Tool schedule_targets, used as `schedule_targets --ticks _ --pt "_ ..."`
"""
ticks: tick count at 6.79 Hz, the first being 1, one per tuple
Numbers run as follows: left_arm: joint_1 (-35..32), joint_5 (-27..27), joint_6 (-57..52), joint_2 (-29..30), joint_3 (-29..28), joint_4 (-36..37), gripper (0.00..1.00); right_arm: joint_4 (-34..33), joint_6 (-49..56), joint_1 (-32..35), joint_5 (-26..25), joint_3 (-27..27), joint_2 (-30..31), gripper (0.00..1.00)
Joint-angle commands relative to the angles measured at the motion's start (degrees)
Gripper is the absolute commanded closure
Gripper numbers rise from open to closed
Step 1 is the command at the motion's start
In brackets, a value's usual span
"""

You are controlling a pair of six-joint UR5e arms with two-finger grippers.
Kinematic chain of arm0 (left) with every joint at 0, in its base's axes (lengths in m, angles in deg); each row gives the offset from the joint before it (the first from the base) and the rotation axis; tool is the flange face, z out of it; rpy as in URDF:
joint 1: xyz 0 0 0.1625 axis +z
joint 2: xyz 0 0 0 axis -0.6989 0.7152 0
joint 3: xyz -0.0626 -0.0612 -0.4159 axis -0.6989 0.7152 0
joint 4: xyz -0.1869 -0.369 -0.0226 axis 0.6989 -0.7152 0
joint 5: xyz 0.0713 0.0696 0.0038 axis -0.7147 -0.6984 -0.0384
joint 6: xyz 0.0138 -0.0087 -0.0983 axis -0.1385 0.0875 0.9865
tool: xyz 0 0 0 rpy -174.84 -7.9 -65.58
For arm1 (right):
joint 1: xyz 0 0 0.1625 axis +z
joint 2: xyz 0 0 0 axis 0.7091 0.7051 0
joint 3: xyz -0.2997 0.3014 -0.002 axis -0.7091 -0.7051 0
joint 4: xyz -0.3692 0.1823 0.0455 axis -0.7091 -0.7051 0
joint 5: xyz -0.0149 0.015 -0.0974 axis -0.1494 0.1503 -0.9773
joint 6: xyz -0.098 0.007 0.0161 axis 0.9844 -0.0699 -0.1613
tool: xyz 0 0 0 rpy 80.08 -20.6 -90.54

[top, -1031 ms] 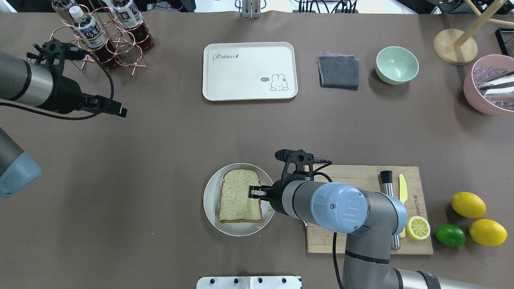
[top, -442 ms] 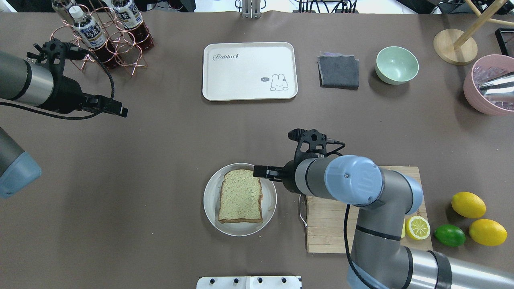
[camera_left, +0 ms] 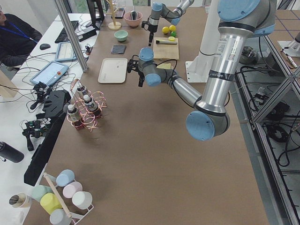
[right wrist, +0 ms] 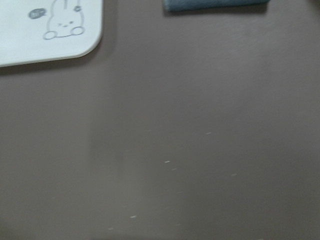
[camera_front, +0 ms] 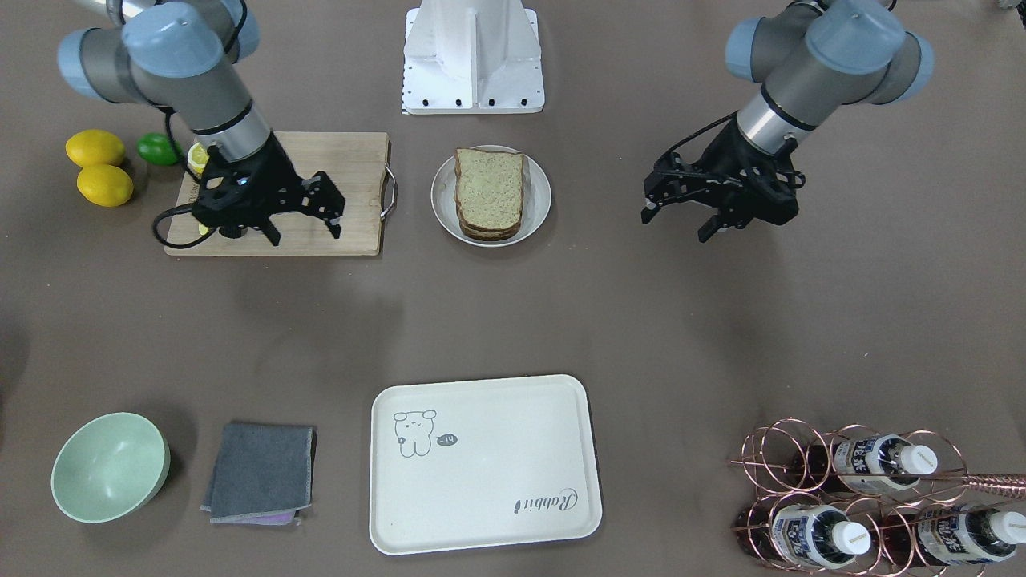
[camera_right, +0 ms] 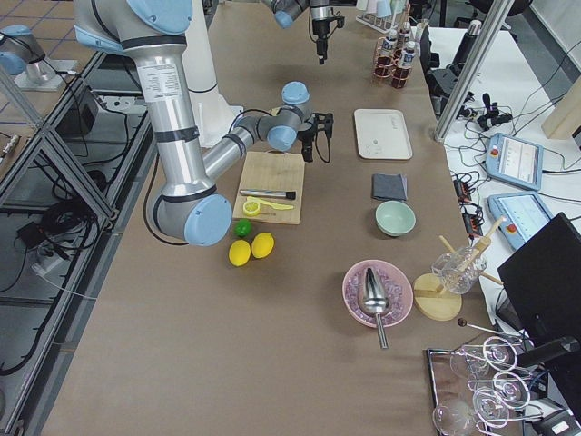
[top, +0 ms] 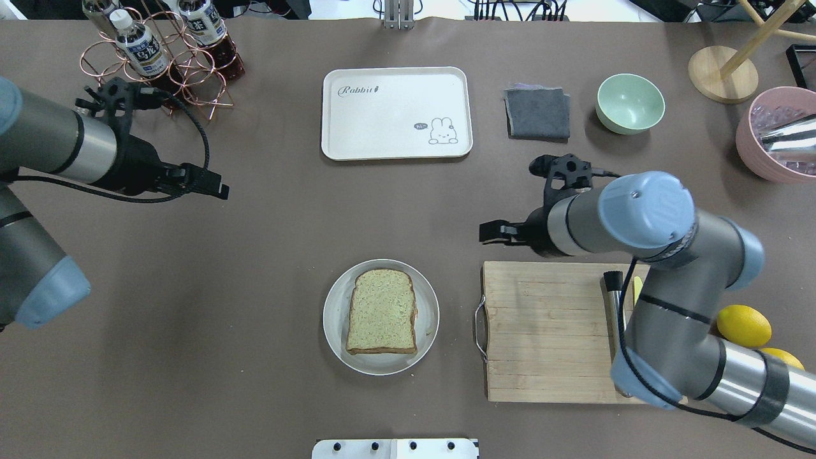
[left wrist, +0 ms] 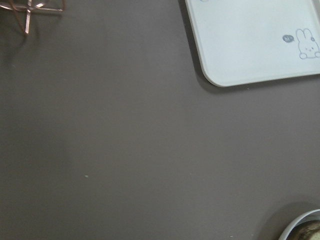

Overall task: Make sandwich and place on tray
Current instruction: 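Withdraw the right gripper while the left gripper moves toward the plate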

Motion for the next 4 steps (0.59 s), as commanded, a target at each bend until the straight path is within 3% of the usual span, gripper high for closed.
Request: schedule_targets --ticks 1,3,4 --pt "8.72 -6.06 6.11 4.28 -0.74 0.18 0.02 -0.31 17.46 12.65 9.07 -0.26 8.56 0.00" --pt "11.47 -6.17 8.57 5.79 -1.36 0.09 0.03 -0.57 36.90 26.97 17.77 -2.09 16.04 0.00" --pt "12.26 -6.17 8.76 5.70 -1.71 0.00 0.03 -2.05 45.41 34.09 21.73 -4.89 16.77 0.00"
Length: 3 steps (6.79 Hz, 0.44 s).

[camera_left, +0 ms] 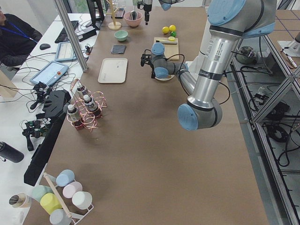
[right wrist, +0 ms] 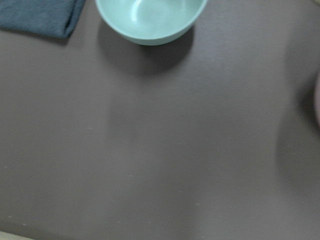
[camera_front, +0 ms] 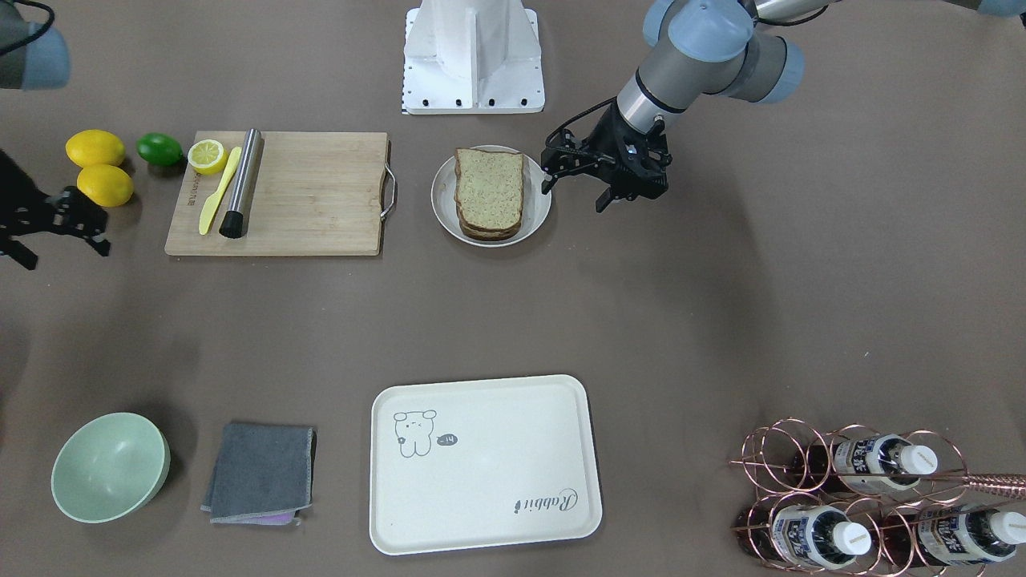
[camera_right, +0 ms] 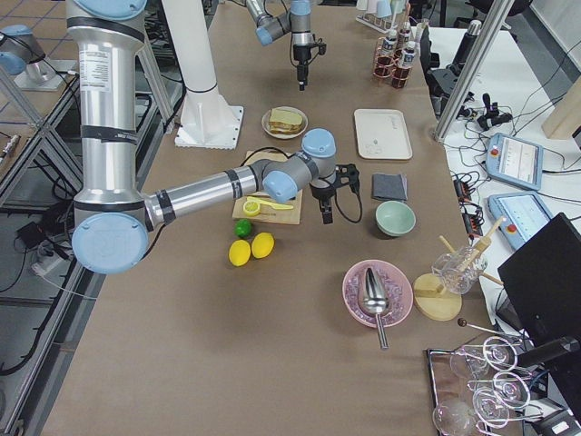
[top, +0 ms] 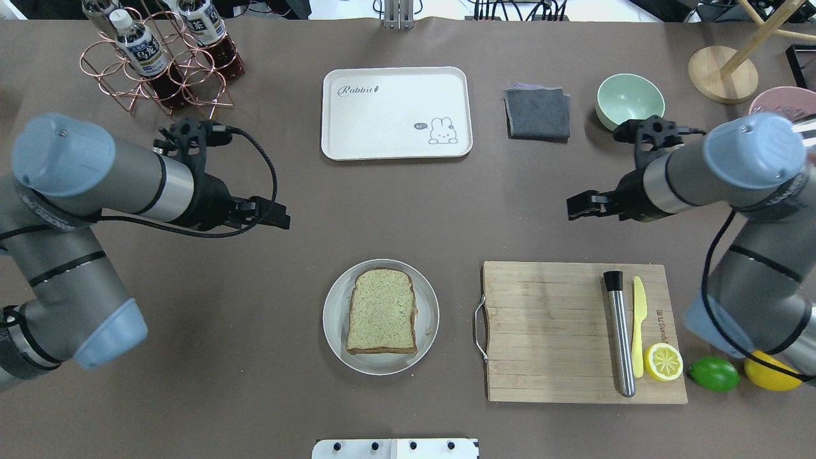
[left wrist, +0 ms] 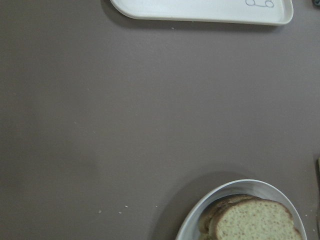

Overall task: Make sandwich and place on tray
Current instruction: 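Withdraw the right gripper while the left gripper moves toward the plate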

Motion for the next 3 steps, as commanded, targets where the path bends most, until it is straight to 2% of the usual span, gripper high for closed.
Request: schedule_targets --ticks 1,3 --pt "1.64 -0.10 0.50 0.30 -1.50 -0.10 0.02 -9.45 18.79 13.91 6.21 -2.49 1.33 0.00" --pt "3.48 -1.67 0.49 0.30 -2.56 -0.18 0.02 -25.11 34.64 21.58 5.01 -2.75 0.10 0.00"
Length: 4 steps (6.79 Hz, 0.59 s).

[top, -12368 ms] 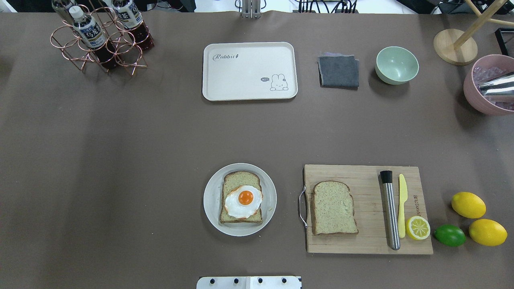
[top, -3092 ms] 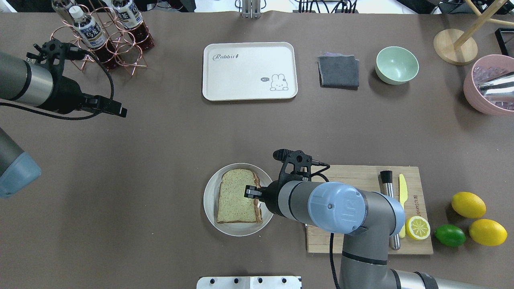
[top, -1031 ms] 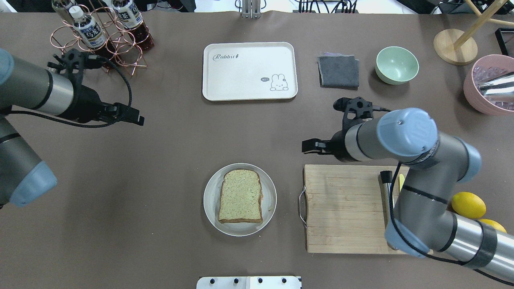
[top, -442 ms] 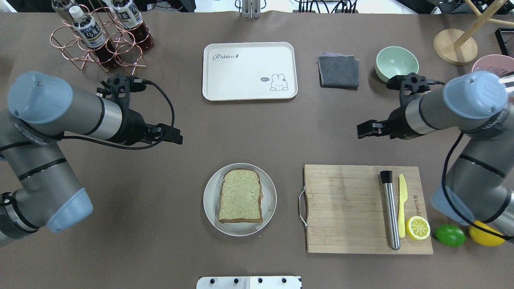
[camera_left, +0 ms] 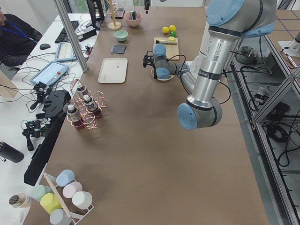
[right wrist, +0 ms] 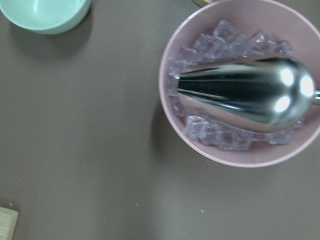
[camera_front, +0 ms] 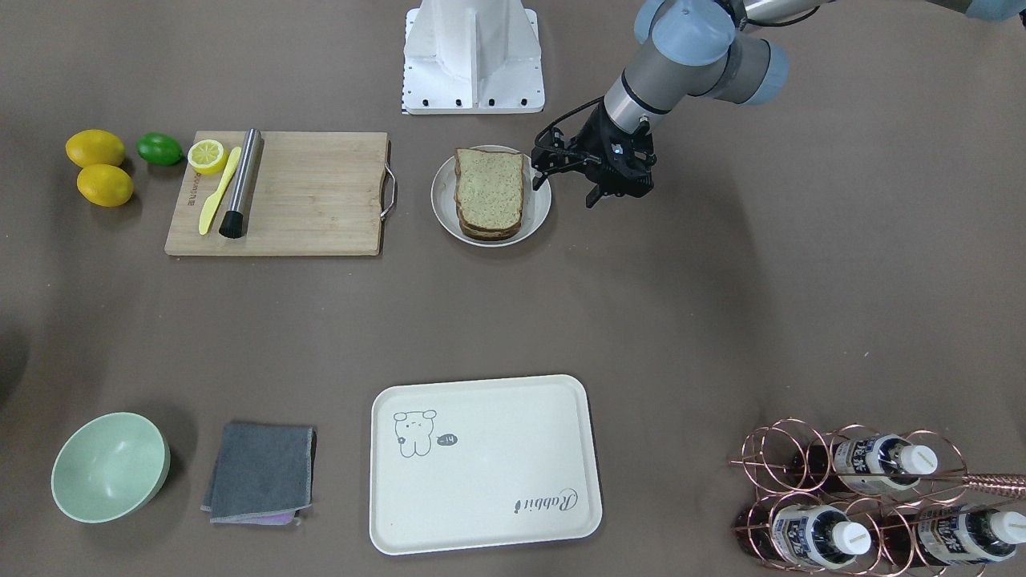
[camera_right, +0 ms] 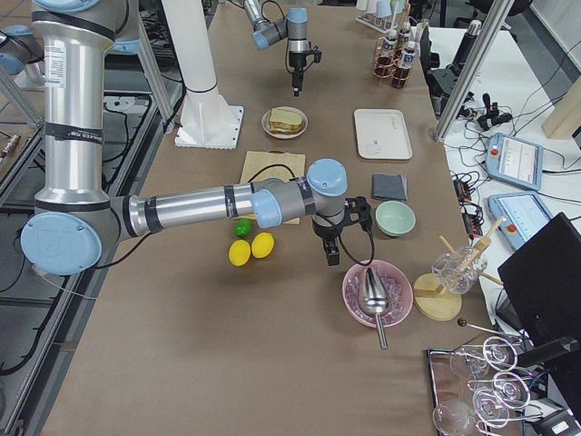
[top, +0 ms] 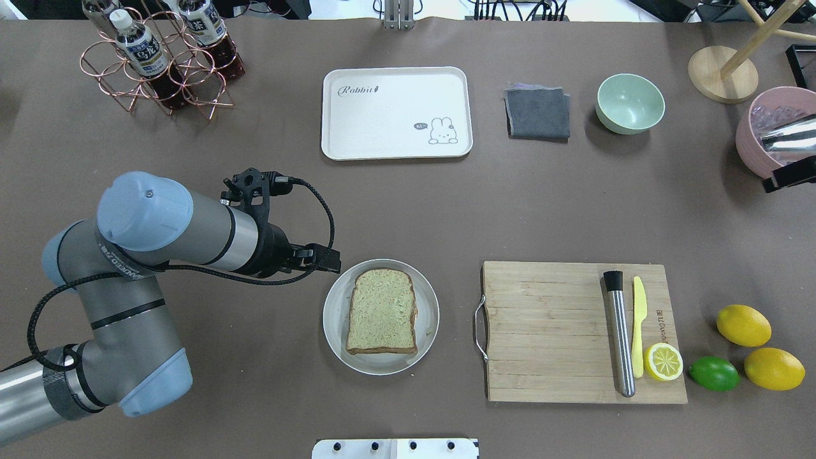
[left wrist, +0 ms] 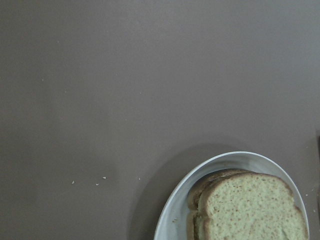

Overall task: Make sandwich and place on tray
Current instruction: 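Grasp the rim of the white plate with the left gripper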

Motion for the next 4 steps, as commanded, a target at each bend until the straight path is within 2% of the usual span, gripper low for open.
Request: schedule_targets --ticks 1,2,4 --pt "3.06 -4.22 0.17 0.05 -1.03 -0.21 0.02 -12.92 9.95 5.51 -1.35 -3.06 0.33 0.00" --pt "3.26 -4.43 0.17 -0.04 -1.38 -0.21 0.02 -13.13 10.32 6.65 -1.44 -7.79 0.78 0.00" --pt "3.43 -4.43 0.09 -0.74 -1.56 -0.21 0.02 -13.05 12.16 9.29 -2.14 -8.71 1.22 0.00"
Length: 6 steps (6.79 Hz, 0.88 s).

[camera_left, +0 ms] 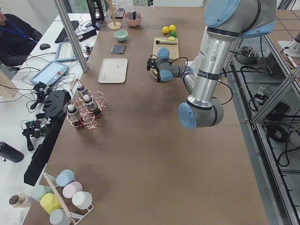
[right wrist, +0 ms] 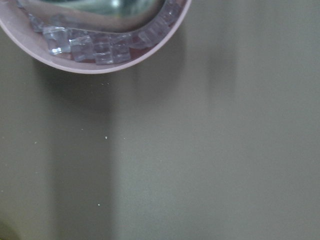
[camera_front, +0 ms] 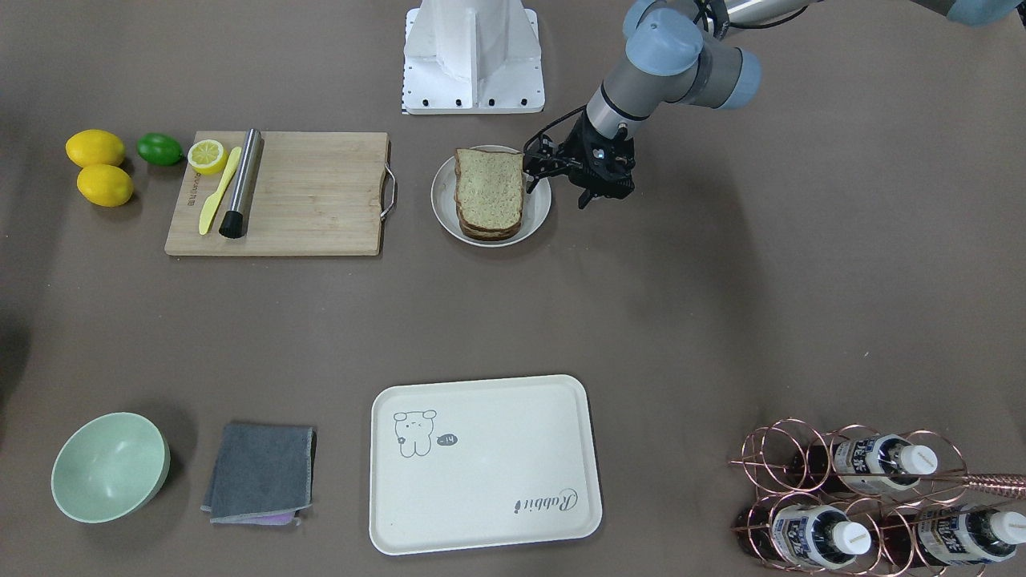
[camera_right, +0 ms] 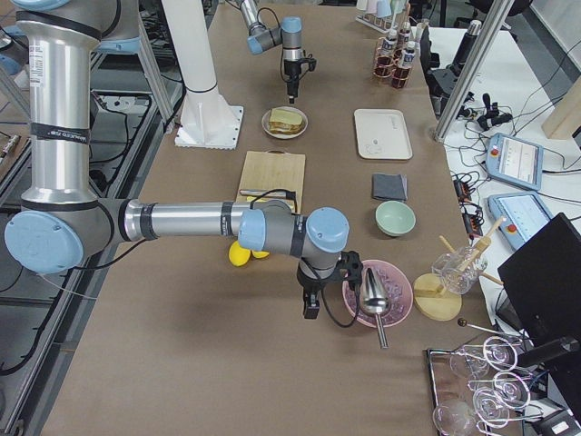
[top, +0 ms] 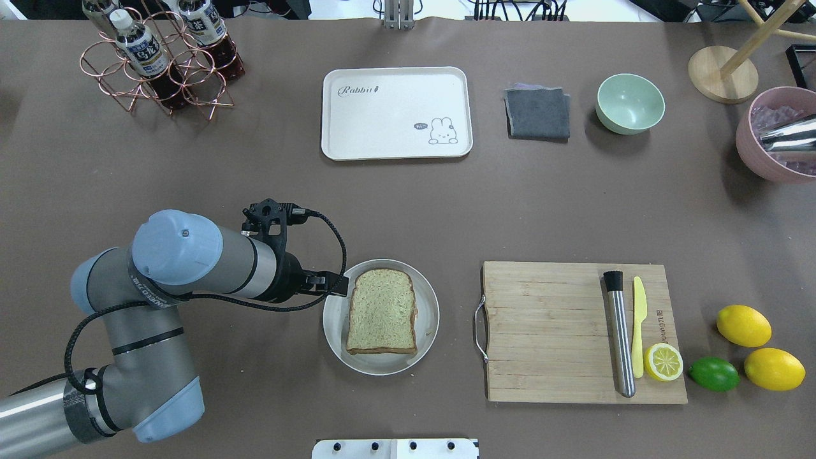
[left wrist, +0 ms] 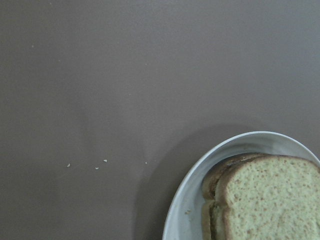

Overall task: Make sandwich and place on tray
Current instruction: 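Grasp the rim of the white plate with the left gripper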

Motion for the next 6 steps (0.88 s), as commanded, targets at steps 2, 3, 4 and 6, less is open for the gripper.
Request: schedule_targets --ticks 2,3,4,6 --pt "0.61 -0.13 -0.24 -0.57 -2.76 -2.45 0.31 -0.18 0.81 1.25 -0.49 -0.70 -0.22 0.00" --pt "1.05 -0.13 -0.15 -0.57 -4.52 -5.60 0.42 -0.18 0.81 1.34 -0.49 -0.35 -0.39 0.00" --pt "1.93 -0.13 -0.07 -0.57 -4.88 -6.24 0.45 -0.18 0.63 1.34 -0.58 -0.43 -0.39 0.00" --pt "2.64 -0.13 0.02 -0.31 -4.54 -6.25 0.46 -0.18 0.63 1.34 -0.58 -0.43 -0.48 0.00"
